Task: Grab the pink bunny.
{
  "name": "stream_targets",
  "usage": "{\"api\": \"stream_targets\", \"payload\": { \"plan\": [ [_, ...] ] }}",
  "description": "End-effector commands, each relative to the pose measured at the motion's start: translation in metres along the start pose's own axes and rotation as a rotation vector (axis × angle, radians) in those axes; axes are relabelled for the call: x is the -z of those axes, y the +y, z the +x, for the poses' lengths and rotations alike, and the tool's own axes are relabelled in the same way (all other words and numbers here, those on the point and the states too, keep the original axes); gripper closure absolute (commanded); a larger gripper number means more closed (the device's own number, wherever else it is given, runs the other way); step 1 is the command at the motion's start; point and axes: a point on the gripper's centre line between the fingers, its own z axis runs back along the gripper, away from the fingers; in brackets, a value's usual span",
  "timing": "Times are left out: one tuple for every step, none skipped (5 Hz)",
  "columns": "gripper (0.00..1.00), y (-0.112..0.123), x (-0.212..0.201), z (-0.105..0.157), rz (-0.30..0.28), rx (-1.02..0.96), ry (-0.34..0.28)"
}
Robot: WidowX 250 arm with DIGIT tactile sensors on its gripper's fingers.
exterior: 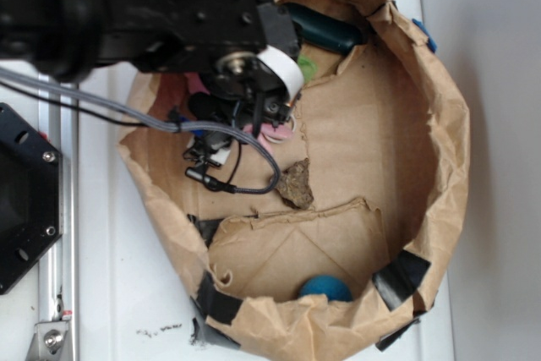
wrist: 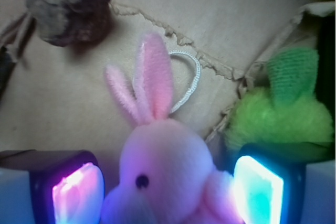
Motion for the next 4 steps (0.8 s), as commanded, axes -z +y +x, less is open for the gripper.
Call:
{"api": "stream_targets", "payload": {
  "plan": [
    [1.00, 0.0089, 0.0075, 0.0027, -0.005, -0.056, -0.025],
    [1.00, 0.0075, 0.0067, 0.0021, -0.002, -0.048, -0.030],
    [1.00, 0.0075, 0.0059, 0.0014, 0.000, -0.046, -0.035],
    [1.00, 0.0073, 0.0055, 0.0012, 0.001, -0.043, -0.036]
  ]
}}
